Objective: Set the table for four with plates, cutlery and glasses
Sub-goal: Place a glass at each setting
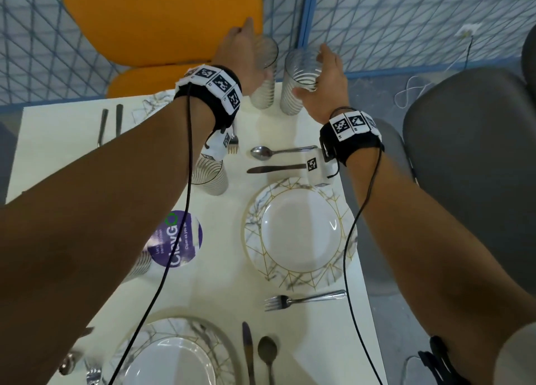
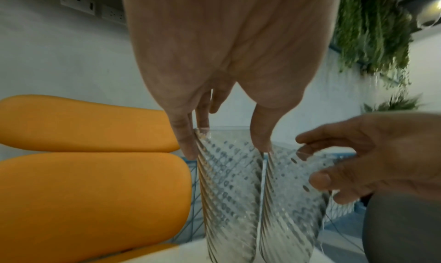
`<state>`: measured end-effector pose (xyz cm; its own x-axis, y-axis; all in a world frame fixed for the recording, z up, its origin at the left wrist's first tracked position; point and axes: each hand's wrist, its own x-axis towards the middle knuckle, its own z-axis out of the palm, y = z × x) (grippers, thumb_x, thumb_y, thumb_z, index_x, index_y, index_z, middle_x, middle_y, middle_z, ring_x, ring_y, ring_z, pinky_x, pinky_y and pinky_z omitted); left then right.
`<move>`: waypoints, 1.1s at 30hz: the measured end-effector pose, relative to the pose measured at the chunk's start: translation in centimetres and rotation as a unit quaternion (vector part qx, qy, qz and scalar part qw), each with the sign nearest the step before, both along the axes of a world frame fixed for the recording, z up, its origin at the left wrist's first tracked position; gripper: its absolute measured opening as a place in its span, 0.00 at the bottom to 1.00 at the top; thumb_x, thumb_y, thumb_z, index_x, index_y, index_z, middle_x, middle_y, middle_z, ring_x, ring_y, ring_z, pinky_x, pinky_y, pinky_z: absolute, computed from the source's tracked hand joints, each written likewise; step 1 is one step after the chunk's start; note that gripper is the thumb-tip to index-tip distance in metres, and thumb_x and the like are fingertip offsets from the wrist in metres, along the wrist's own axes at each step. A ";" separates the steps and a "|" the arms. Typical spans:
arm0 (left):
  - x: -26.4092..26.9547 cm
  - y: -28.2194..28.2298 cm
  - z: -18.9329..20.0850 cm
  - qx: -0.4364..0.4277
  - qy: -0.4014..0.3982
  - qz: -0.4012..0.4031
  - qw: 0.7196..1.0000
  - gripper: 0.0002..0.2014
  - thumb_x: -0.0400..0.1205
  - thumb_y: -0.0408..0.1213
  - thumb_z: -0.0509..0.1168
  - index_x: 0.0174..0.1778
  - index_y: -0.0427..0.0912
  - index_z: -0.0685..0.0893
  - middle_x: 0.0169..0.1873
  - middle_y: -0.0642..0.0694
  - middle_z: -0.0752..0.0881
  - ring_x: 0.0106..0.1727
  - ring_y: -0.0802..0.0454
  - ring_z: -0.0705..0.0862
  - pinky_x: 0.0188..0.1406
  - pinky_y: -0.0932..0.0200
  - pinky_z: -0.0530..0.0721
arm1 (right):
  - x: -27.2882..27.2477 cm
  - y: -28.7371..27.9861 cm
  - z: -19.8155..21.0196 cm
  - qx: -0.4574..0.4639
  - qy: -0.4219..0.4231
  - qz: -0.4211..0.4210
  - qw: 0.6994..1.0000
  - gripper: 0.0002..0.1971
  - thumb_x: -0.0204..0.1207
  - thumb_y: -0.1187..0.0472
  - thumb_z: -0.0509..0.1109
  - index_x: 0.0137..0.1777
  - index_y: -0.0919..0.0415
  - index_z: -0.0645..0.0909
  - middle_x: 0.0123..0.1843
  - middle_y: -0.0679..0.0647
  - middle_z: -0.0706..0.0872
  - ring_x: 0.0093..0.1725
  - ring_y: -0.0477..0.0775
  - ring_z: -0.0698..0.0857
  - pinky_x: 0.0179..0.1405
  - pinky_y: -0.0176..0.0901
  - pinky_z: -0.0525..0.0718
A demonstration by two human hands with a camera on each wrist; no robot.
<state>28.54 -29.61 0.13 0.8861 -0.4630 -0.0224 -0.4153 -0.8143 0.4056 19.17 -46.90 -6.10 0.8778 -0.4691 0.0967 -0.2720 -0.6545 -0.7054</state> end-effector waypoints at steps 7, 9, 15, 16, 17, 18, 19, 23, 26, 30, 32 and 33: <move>-1.9 3.7 5.0 -0.078 -0.033 0.021 0.996 0.49 0.78 0.53 0.78 0.89 0.39 0.60 0.78 0.41 0.73 0.79 0.44 0.73 0.74 0.55 0.76 | -3.1 1.8 3.9 0.018 -0.078 -0.048 0.996 0.51 0.65 0.51 0.83 0.84 0.65 0.62 0.72 0.56 0.74 0.69 0.49 0.77 0.72 0.43 0.78; -2.9 5.9 6.3 -0.100 -0.050 0.029 0.993 0.48 0.77 0.56 0.77 0.87 0.40 0.62 0.77 0.41 0.72 0.76 0.45 0.76 0.68 0.59 0.76 | -4.5 2.9 5.3 0.020 -0.093 -0.057 0.994 0.51 0.64 0.49 0.83 0.84 0.65 0.62 0.71 0.56 0.73 0.68 0.47 0.77 0.69 0.38 0.78; -6.2 15.2 9.2 -0.144 -0.081 0.063 0.984 0.47 0.75 0.61 0.74 0.85 0.39 0.66 0.74 0.41 0.72 0.63 0.53 0.75 0.56 0.63 0.73 | -11.4 8.4 7.9 0.015 -0.103 -0.060 0.993 0.45 0.64 0.47 0.83 0.79 0.63 0.69 0.67 0.54 0.68 0.64 0.46 0.76 0.56 0.13 0.70; -7.0 16.6 9.5 -0.149 -0.075 0.072 0.983 0.48 0.74 0.62 0.73 0.85 0.38 0.66 0.74 0.40 0.71 0.63 0.54 0.73 0.57 0.62 0.73 | -12.7 9.5 8.0 0.023 -0.101 -0.063 0.993 0.44 0.64 0.48 0.84 0.78 0.62 0.70 0.66 0.52 0.68 0.64 0.46 0.77 0.59 0.18 0.72; -7.3 17.4 9.6 -0.149 -0.066 0.087 0.983 0.49 0.74 0.62 0.73 0.85 0.38 0.66 0.74 0.41 0.70 0.63 0.53 0.73 0.58 0.61 0.74 | -13.9 10.1 8.1 0.031 -0.088 -0.067 0.993 0.43 0.64 0.49 0.84 0.77 0.62 0.71 0.66 0.52 0.67 0.64 0.46 0.76 0.62 0.22 0.73; -7.9 18.6 9.7 -0.151 -0.057 0.101 0.982 0.49 0.73 0.64 0.73 0.85 0.38 0.67 0.74 0.41 0.70 0.65 0.52 0.73 0.60 0.59 0.75 | -15.3 11.4 7.9 0.031 -0.087 -0.062 0.994 0.42 0.65 0.50 0.84 0.77 0.62 0.71 0.66 0.52 0.67 0.64 0.45 0.76 0.64 0.25 0.73; -9.4 22.6 9.9 -0.151 -0.057 0.112 0.980 0.49 0.72 0.65 0.72 0.84 0.38 0.69 0.74 0.42 0.69 0.68 0.50 0.74 0.63 0.57 0.76 | -17.5 14.9 7.8 0.030 -0.075 -0.044 0.996 0.42 0.65 0.51 0.84 0.77 0.62 0.71 0.67 0.53 0.68 0.64 0.45 0.75 0.63 0.23 0.72; -11.9 26.9 8.8 -0.173 -0.014 0.143 0.974 0.47 0.68 0.64 0.76 0.80 0.41 0.73 0.72 0.44 0.69 0.72 0.47 0.76 0.70 0.52 0.80 | -22.5 19.9 5.8 0.045 -0.016 -0.003 0.999 0.43 0.65 0.52 0.84 0.79 0.59 0.68 0.66 0.52 0.68 0.61 0.48 0.77 0.58 0.20 0.75; -13.5 30.7 7.3 -0.172 -0.009 0.148 0.974 0.45 0.70 0.60 0.79 0.78 0.41 0.74 0.73 0.40 0.70 0.73 0.43 0.77 0.74 0.50 0.79 | -25.3 23.8 3.8 0.054 0.017 0.036 0.998 0.44 0.63 0.55 0.85 0.78 0.60 0.68 0.64 0.51 0.68 0.59 0.55 0.80 0.53 0.28 0.80; -14.9 33.9 5.1 -0.162 0.031 0.166 0.972 0.46 0.66 0.61 0.80 0.78 0.44 0.73 0.74 0.40 0.69 0.76 0.40 0.74 0.78 0.45 0.77 | -27.1 27.3 1.7 0.063 0.062 0.069 0.994 0.47 0.61 0.54 0.86 0.79 0.59 0.66 0.65 0.51 0.71 0.62 0.57 0.80 0.64 0.51 0.83; -15.1 35.0 4.2 -0.150 0.047 0.183 0.971 0.49 0.64 0.63 0.79 0.78 0.45 0.73 0.74 0.40 0.69 0.76 0.39 0.75 0.76 0.42 0.79 | -27.4 28.3 1.1 0.066 0.078 0.083 0.991 0.49 0.59 0.53 0.85 0.79 0.60 0.66 0.65 0.51 0.70 0.63 0.57 0.79 0.67 0.57 0.82; -15.2 35.3 3.6 -0.143 0.056 0.189 0.970 0.49 0.63 0.63 0.80 0.78 0.45 0.72 0.74 0.40 0.69 0.76 0.39 0.75 0.75 0.41 0.80 | -27.4 28.7 0.9 0.068 0.085 0.089 0.990 0.50 0.58 0.51 0.84 0.80 0.59 0.65 0.66 0.51 0.70 0.64 0.56 0.79 0.67 0.58 0.82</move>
<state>13.38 5.73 3.77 0.9931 -0.1073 -0.0474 -0.0490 -0.7466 0.6634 -8.27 -18.19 -5.23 0.9460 -0.3033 -0.1139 -0.2835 -0.6045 -0.7444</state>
